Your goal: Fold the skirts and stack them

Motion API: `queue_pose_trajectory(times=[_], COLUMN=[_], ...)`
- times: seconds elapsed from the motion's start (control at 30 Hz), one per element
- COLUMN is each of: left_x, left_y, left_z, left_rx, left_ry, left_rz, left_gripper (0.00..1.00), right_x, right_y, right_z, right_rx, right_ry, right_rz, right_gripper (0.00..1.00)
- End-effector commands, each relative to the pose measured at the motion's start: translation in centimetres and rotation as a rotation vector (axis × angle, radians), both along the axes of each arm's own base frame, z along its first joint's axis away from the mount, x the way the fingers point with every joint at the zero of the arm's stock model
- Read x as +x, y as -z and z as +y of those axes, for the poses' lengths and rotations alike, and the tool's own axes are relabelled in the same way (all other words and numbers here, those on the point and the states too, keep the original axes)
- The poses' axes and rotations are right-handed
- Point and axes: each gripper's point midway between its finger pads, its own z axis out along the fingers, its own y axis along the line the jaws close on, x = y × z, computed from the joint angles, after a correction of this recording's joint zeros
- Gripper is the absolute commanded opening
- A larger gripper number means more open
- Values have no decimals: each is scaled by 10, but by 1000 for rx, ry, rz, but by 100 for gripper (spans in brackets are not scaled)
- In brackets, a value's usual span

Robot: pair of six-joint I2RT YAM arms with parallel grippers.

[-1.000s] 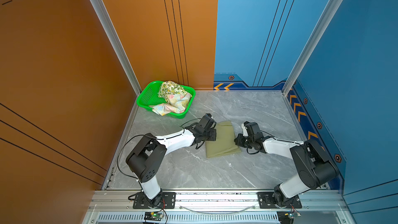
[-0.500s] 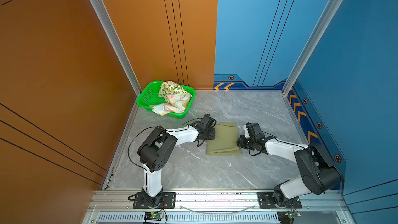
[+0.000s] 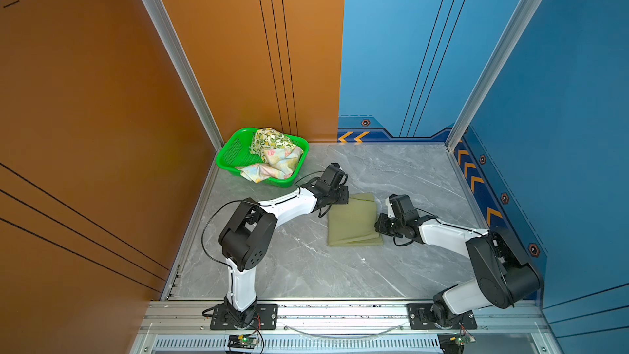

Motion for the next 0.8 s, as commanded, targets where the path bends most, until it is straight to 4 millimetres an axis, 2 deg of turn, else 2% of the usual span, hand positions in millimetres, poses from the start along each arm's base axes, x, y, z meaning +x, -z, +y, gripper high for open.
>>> queue_pose_trajectory(times=[0.0, 0.17, 0.33, 0.47, 0.57, 0.67, 0.77], left_x=[-4, 3, 13, 21, 23, 15, -2], left_y=[38, 65, 69, 53, 30, 5, -13], left_z=[-2, 10, 26, 36, 37, 34, 31], left_rx=[60, 96, 120, 113, 81, 53, 36], left_ry=[36, 15, -12, -31, -33, -27, -14], left_rz=[66, 94, 88, 67, 36, -1, -31], left_gripper=[27, 26, 26, 29, 40, 50, 57], right_x=[-17, -16, -14, -13, -12, -11, -11], right_y=[13, 11, 12, 11, 12, 14, 17], right_z=[-16, -18, -18, -17, -16, -16, -17], right_rx=[-76, -78, -79, -78, -77, -77, -66], right_ry=[19, 21, 22, 23, 22, 25, 39], right_rz=[74, 73, 79, 78, 83, 88, 98], right_gripper=[0, 0, 0, 0, 0, 0, 0])
